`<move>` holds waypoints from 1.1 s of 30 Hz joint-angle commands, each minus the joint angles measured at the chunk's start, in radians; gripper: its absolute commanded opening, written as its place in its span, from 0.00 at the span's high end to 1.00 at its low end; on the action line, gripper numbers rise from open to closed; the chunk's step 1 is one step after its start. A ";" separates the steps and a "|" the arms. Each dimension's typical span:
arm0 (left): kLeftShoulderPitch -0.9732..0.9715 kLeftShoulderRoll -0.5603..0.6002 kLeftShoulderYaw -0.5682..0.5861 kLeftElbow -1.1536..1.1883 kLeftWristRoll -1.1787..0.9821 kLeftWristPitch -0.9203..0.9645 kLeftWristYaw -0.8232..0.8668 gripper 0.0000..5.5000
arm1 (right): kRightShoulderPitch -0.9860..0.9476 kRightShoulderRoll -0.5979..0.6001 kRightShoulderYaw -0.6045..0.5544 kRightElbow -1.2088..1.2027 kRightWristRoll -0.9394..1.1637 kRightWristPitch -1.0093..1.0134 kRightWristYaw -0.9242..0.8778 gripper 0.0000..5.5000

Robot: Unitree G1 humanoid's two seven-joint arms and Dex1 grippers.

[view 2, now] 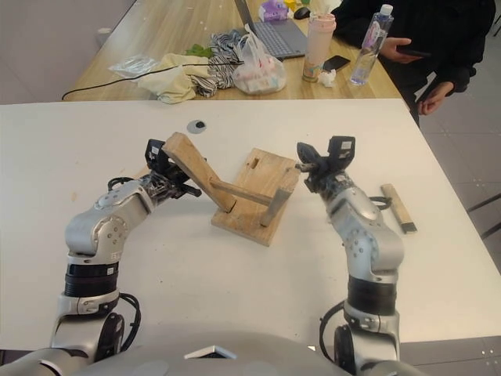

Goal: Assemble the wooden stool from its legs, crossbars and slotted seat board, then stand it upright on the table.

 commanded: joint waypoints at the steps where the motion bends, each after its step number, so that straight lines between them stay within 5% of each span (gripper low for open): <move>1: 0.022 0.020 0.035 -0.055 -0.037 0.055 -0.001 1.00 | 0.173 0.032 0.094 -0.221 -0.082 0.042 -0.122 1.00; 11: -0.018 0.008 0.008 -0.069 -0.056 0.117 0.007 1.00 | -0.042 0.193 0.383 -0.056 -0.274 -0.021 -0.254 1.00; 18: -0.199 -0.015 -0.058 0.201 0.127 -0.053 0.078 1.00 | -0.154 0.221 0.472 0.150 -0.355 -0.155 -0.181 1.00; 25: -0.414 -0.029 -0.059 0.655 0.255 -0.342 0.053 1.00 | -0.317 0.085 0.355 0.312 -0.378 -0.267 -0.044 1.00; 29: -0.312 0.079 -0.038 0.524 0.212 -0.281 -0.095 1.00 | -0.424 -0.084 0.357 0.527 -0.403 -0.307 0.178 1.00; 33: -0.151 0.293 -0.062 0.230 0.152 -0.139 -0.319 1.00 | -0.365 -0.265 0.501 0.612 -0.473 -0.322 0.459 1.00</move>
